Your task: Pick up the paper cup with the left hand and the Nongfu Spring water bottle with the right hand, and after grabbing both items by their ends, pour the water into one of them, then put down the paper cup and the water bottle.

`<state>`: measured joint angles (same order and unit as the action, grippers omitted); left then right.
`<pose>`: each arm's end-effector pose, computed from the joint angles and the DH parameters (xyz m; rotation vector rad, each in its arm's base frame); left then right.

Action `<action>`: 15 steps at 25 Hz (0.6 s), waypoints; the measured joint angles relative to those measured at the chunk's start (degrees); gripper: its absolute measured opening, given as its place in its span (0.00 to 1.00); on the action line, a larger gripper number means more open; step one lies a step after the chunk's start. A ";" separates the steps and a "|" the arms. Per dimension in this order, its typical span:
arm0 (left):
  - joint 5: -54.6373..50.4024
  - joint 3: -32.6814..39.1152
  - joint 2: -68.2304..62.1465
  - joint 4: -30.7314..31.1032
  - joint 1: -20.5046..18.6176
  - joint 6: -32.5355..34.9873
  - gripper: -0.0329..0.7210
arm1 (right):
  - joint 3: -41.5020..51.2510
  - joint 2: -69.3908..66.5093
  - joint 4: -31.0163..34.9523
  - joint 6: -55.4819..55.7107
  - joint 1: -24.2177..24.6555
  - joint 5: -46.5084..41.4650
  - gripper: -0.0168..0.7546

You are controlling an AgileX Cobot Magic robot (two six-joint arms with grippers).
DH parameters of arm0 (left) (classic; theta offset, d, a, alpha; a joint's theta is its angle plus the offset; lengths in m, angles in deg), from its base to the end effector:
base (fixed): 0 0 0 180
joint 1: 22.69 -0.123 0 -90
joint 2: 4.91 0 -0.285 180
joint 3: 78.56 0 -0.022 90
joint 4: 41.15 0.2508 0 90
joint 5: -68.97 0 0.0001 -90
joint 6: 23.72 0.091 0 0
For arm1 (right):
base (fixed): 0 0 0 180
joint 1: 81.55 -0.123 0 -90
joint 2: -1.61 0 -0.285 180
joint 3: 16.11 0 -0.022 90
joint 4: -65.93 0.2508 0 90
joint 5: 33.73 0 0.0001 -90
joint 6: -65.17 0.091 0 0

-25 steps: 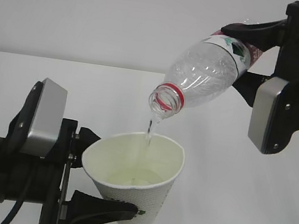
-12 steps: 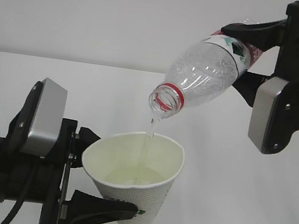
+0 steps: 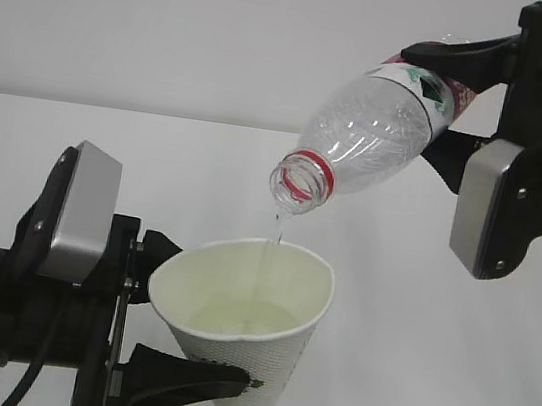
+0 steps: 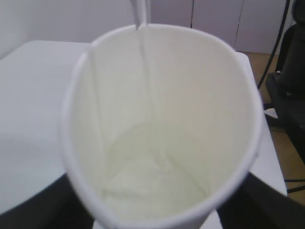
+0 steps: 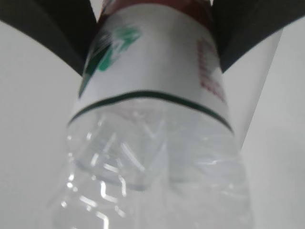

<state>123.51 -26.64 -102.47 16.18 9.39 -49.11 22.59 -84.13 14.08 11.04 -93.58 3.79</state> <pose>0.1746 -0.1830 0.1754 1.2391 1.5133 -0.9124 0.2619 0.1003 0.2709 -1.6318 0.6595 -0.6963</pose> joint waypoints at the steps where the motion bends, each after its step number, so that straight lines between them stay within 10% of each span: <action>1: 0.00 0.00 0.00 0.00 0.00 0.00 0.72 | 0.00 0.00 0.00 0.00 0.00 0.00 0.65; 15: 0.00 0.00 0.00 -1.06 0.00 0.00 0.72 | -0.93 0.15 0.00 0.00 0.00 0.17 0.64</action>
<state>123.51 -26.64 -102.47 15.12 9.39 -49.11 21.66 -83.98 14.08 11.04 -93.58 3.96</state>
